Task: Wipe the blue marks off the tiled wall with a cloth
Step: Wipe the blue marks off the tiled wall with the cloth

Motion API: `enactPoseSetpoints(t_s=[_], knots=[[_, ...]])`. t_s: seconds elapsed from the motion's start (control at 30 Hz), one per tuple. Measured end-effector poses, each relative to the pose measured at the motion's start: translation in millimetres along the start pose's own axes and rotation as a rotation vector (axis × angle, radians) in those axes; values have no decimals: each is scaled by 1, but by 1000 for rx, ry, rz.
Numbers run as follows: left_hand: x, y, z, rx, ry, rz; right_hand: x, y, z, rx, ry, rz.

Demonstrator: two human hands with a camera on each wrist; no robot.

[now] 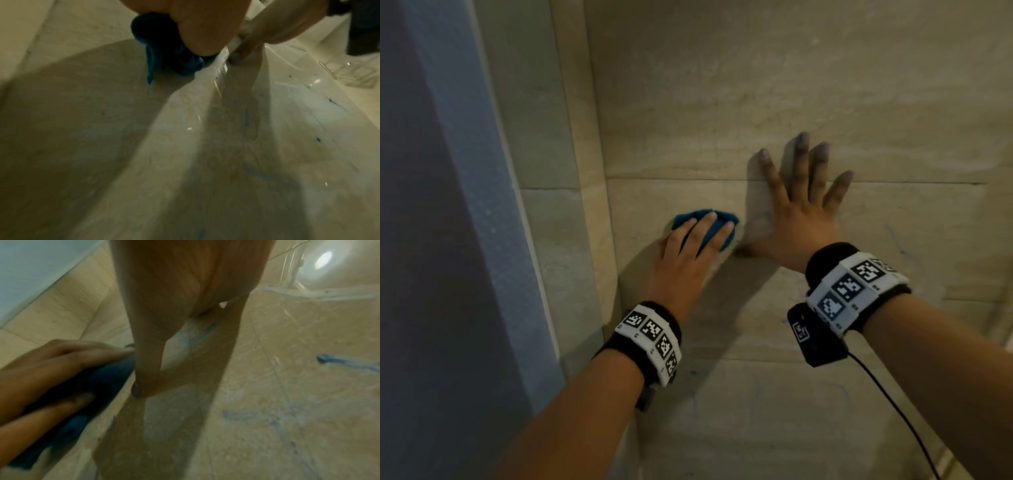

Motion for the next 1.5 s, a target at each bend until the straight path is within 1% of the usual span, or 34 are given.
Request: enactPoseSetpoints(t_s=[0.1,0.23,0.37,0.43,0.53,0.63,0.73,0.8,0.93,1.1,1.13,1.2,1.27,1.3,1.4,1.5], knots=[[5,-5,-19,-2,-68,17,0,1,0,8,0,-1],[3,-3,-26,16,-72,36,0,2,0,2,1,-15],[3,-1,-23,41,-70,25,-2,-1,7,-90,8,-49],[4,-2,-23,50,-73,22,-5,6,17,-118,43,-63],[3,-2,-23,48,-88,41,-12,25,34,-97,129,-113],[-1,-2,-22,36,-97,67,-14,35,36,-67,169,-141],[-5,2,-16,22,-86,80,-12,39,31,-27,181,-138],[-10,6,-9,20,-64,62,-12,40,30,-24,190,-140],[-20,18,11,80,-30,59,-12,42,30,-25,195,-159],[-20,20,22,72,25,27,-13,43,29,-30,191,-168],[-19,20,18,71,17,36,-14,44,28,-30,190,-167],[-15,18,5,66,-54,56,-14,46,27,-35,188,-166],[-15,15,-9,28,-119,65,-13,46,27,-49,189,-167],[-17,14,-14,6,-127,63,-13,46,27,-57,190,-166],[-25,18,-19,-5,-85,29,-14,47,27,-60,192,-160],[-30,24,-9,-5,-15,24,-13,46,27,-86,192,-153]])
Point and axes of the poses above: each hand's wrist, its own z-axis away from the middle knuckle, its own y-axis out of the palm, x = y × z, the point moved 9 cm from there along -z, towards the middle knuckle, and after that the axes turned 13 degrees about z, right-handed, at the moved point
